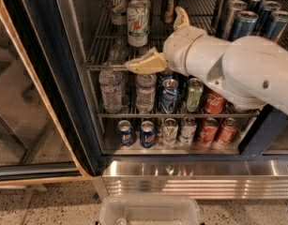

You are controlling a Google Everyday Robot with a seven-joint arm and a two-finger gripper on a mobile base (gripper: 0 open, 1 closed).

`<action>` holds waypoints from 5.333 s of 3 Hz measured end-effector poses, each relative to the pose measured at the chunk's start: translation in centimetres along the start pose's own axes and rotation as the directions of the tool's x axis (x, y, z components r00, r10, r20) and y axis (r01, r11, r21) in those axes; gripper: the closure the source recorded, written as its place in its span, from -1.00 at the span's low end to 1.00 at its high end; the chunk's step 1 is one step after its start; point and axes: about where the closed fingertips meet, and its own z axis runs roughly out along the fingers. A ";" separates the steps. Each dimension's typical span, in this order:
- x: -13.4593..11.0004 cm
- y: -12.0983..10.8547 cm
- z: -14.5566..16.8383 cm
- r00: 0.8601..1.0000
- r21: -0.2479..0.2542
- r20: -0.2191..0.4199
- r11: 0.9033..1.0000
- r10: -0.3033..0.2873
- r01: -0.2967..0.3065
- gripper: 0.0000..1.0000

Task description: Pick orange can from top shelf of fridge

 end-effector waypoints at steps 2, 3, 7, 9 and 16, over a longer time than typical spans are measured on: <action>-0.3 0.1 3.0 0.983 0.075 0.142 0.989 0.117 -0.128 -1.00; -0.6 0.2 2.9 0.983 0.072 0.143 0.990 0.112 -0.124 -1.00; 0.3 -1.8 0.4 0.969 0.187 0.233 0.974 0.082 -0.127 -1.00; 0.2 -3.4 1.0 0.975 0.239 0.190 0.958 0.116 -0.161 -1.00; 2.5 -11.7 4.6 0.954 0.398 0.189 0.870 0.231 -0.290 -1.00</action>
Offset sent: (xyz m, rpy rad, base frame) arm 0.0219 -0.0079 -0.0079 0.1138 -0.0441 -0.0578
